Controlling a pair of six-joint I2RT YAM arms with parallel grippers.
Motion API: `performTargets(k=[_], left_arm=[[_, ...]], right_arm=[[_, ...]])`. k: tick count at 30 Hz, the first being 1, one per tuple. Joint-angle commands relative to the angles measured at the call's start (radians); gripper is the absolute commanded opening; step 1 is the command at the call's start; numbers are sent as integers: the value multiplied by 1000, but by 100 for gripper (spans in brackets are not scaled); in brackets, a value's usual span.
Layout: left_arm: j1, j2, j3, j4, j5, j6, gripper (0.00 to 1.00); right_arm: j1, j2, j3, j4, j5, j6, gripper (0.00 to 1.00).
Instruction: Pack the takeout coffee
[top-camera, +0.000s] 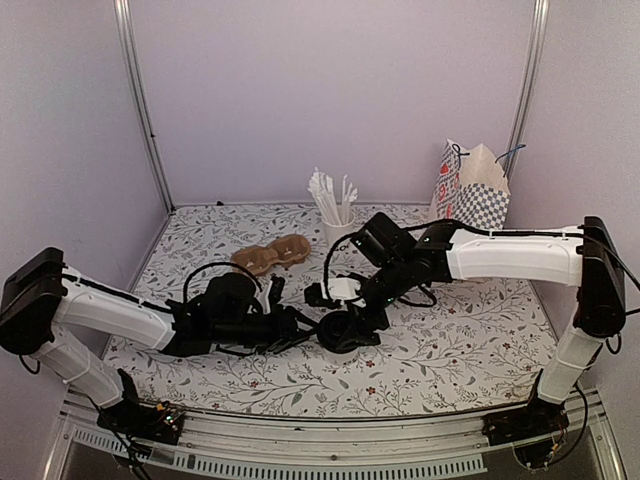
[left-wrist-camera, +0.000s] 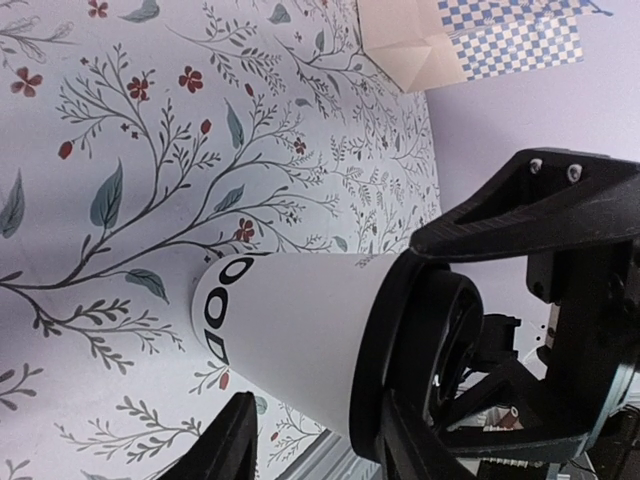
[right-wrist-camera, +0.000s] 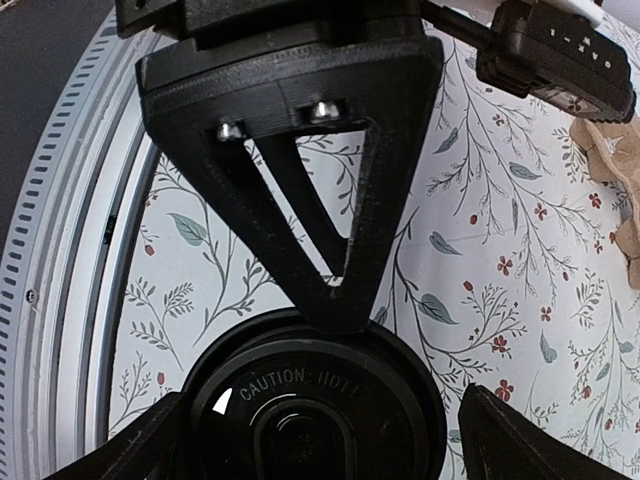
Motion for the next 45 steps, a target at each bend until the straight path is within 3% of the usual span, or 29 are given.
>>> performTargets(k=[1,15,32,43,45], left_arm=[[-8,27,-2,-19,12,-4,44],[6,83,75,-58,46,45,42],[7,128,103,-70,70,47,41],[7,157,107,-127,74,40,40],[8,177,113,-182,72,48,39]], right_arm=[[1,55,-5,-13,41,4,93],[-52,22,68,-100,-42,46,93],[-64,-80,-19,-142,-149,54,97],[-47,-68,-170,21,15,113,99],[-37,-70,-212,61,37,113,95]])
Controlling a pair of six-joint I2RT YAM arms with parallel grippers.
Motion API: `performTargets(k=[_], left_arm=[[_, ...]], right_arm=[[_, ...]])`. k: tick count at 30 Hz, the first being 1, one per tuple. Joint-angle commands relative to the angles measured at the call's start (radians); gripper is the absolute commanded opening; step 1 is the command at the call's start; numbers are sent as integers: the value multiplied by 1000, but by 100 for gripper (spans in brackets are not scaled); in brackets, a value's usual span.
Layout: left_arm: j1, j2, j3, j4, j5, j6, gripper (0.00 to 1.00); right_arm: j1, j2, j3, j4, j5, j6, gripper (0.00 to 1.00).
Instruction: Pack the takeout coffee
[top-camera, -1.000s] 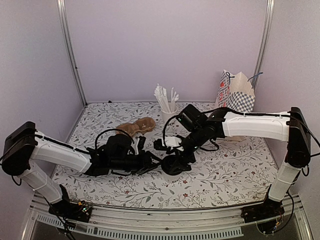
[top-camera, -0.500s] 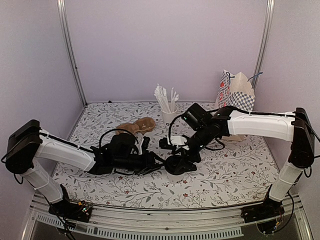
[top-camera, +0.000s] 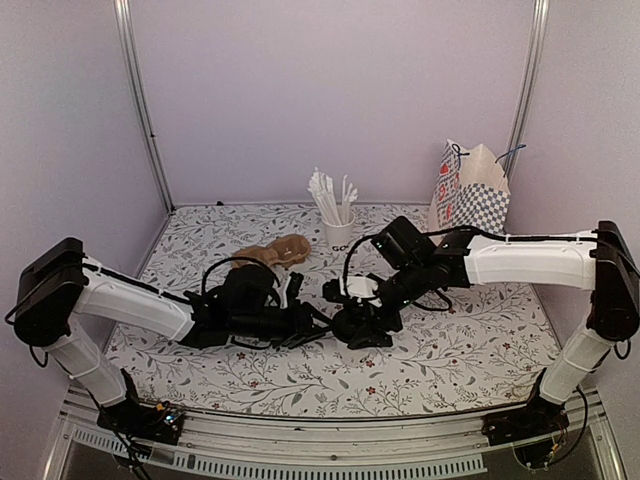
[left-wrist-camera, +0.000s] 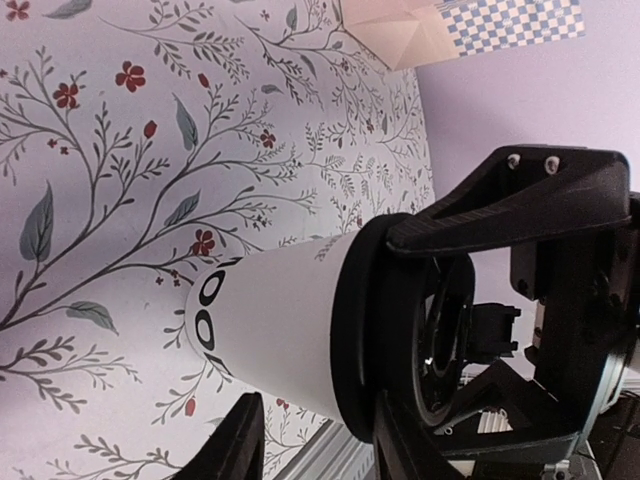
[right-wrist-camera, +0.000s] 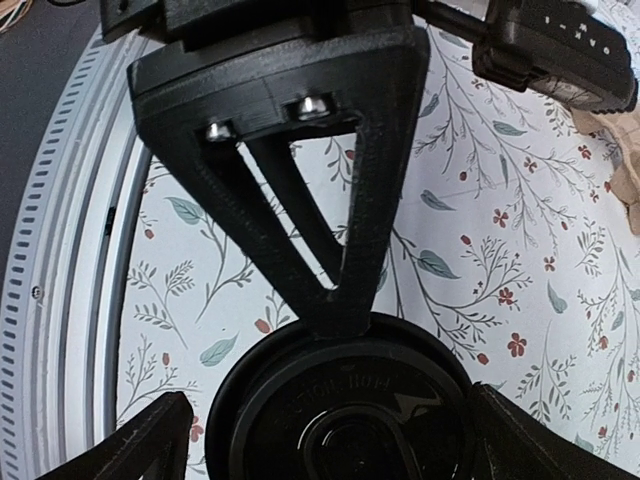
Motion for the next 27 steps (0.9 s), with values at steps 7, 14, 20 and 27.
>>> performTargets(k=[7,14,20,27], left_arm=[[2,157,-33,-247,41,26,28],[-9,195,-7,-280,14,43,27],[-19,199,-5,-294,-31,52,27],[-39,122,16,-217,-99,130,35]], right_arm=[[19,25,-201,106,118,38,83],[18,-2,-258,137,160,37,82],[17,-17,-272,154,198,56,82],[3,-82,-300,163,190,55,86]])
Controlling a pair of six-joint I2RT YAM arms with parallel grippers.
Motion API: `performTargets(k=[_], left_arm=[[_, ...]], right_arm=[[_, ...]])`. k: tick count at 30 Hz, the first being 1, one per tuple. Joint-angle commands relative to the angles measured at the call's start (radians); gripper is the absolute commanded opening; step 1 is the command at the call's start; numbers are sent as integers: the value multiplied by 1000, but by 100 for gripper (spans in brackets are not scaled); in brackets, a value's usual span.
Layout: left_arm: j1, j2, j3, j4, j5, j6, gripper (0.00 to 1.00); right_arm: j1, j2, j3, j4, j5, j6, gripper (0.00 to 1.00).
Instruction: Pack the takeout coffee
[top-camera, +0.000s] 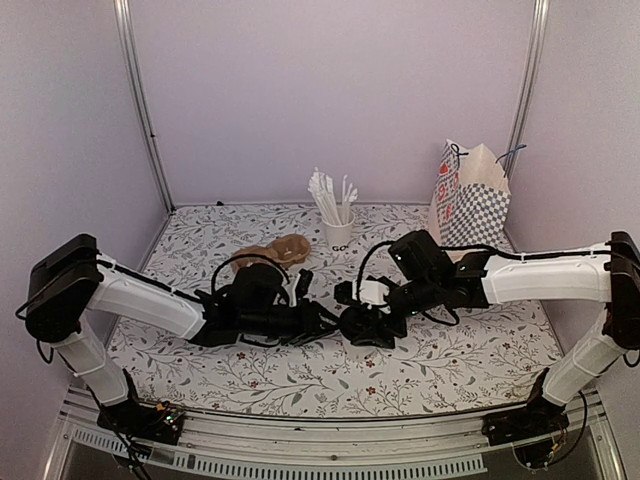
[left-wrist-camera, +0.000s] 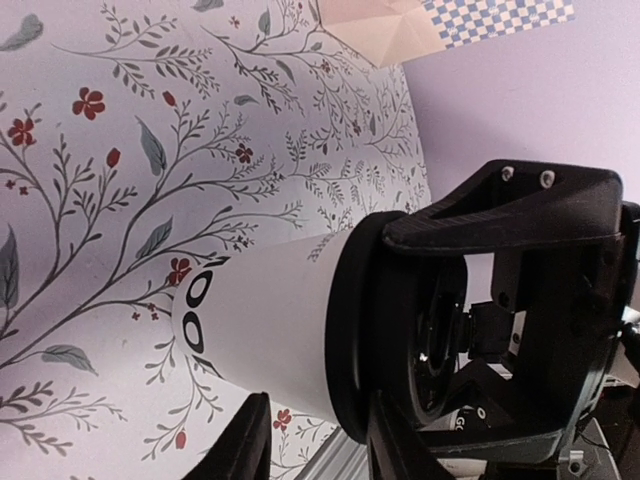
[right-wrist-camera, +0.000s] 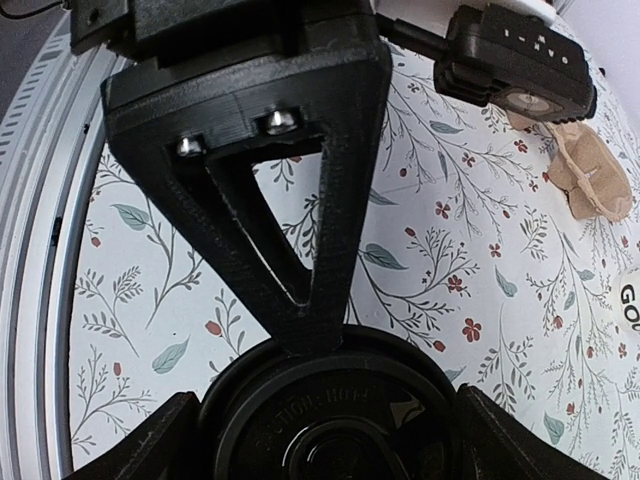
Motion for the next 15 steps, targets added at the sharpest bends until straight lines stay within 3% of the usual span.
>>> performTargets(k=[1,7,15], left_arm=[[-43,18,-15,-248,-140,114,37],[-50,-91,87,-193,-229,256,43],[-55,-147,127,-201,-239,261,49]], right_arm=[[-10,20,-74,-125,74,10,86],[-14,-33,-66,-118,63,11,87],[-14,-93,-38,-149,24,16,90]])
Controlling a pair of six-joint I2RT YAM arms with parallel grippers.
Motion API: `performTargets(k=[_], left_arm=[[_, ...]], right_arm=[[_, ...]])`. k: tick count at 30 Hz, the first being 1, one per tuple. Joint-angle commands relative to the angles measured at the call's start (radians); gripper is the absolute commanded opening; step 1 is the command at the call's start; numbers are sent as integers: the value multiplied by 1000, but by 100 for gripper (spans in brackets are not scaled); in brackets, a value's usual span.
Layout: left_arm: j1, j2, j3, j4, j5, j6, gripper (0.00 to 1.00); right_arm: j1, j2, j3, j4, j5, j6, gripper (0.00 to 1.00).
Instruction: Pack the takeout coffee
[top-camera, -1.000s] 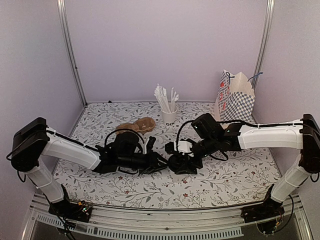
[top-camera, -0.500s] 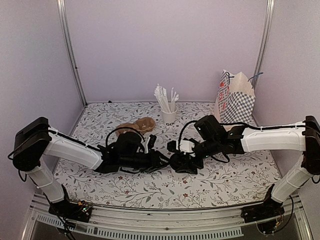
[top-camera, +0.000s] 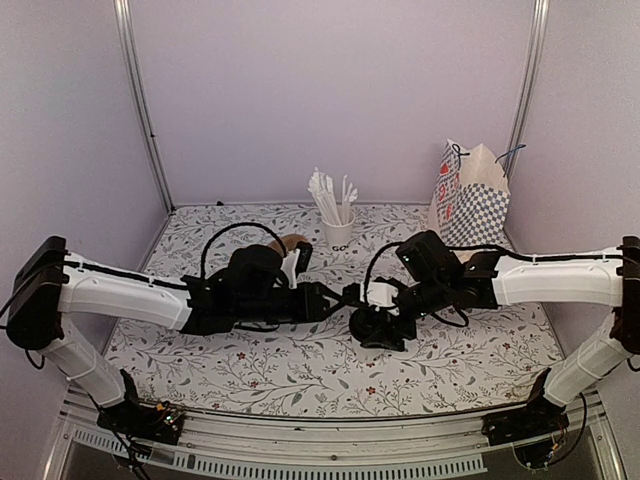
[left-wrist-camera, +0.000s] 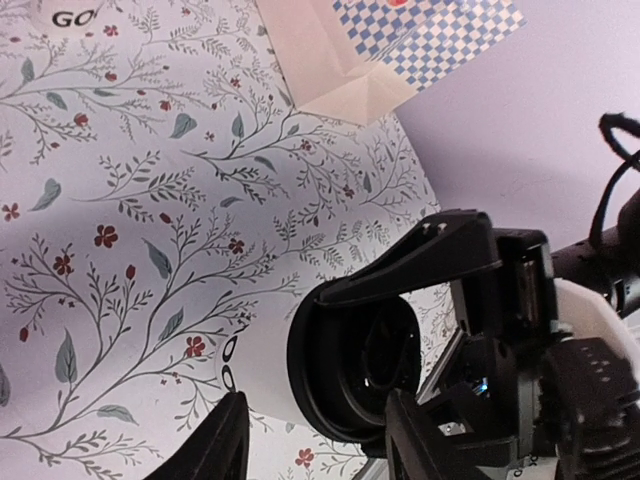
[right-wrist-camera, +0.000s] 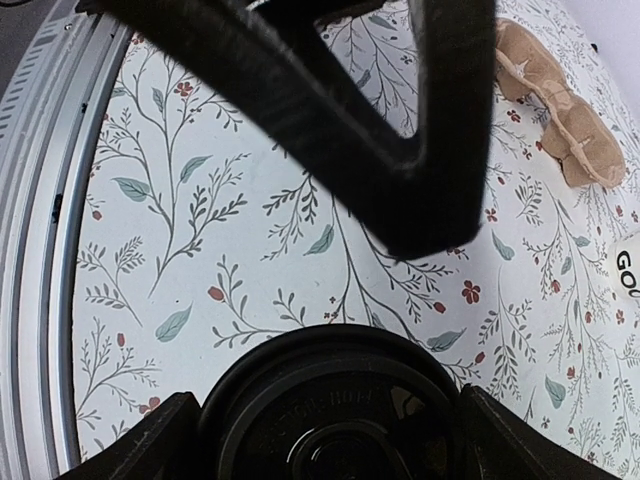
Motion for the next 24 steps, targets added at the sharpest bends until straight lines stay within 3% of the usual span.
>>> performTargets(k=[1,14,24], left_arm=[[-14,-33,27,-41,-28,15,49],[-58,11,46,-83,-11,14,59],[-81,77,84,-109,14,5,61]], right_arm=[[-5,-43,-4,-110,-14,7,91],[-18,-132,82,-230,-175,-4,99],[-245,-125,130,-260,-288,86,92]])
